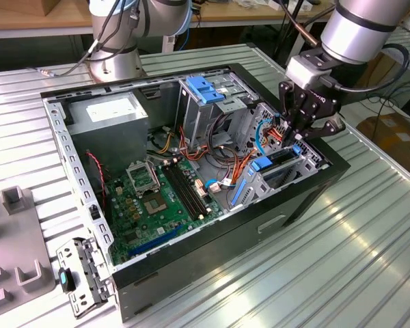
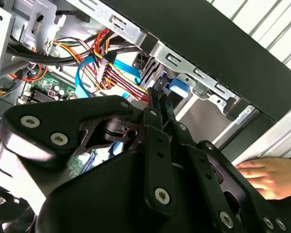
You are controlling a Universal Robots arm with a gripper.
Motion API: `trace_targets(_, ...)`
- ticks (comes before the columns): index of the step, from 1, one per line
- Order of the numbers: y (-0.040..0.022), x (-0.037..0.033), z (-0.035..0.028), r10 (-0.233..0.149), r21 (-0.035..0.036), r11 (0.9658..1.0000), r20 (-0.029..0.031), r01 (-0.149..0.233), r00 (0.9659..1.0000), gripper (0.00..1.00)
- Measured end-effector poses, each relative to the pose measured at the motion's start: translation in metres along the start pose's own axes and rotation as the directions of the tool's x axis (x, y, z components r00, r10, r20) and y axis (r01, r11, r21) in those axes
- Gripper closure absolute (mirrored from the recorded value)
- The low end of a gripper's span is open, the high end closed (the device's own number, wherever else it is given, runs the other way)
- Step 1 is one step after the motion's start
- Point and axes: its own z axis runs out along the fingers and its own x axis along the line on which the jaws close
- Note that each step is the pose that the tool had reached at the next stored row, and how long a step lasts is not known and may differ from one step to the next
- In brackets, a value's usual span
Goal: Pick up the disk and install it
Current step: 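Insert the first disk wire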
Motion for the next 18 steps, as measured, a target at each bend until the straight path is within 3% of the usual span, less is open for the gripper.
trace_targets(3,0.0044,0.0033,0.0008,0.000,0.0000,1.0000,0.0002,0.000,1.0000,0.83)
trace_targets(18,0.0044,0.0058,0.0068,0.021,-0.0001,0.9998,-0.0001,-0.021,0.9998,0.83)
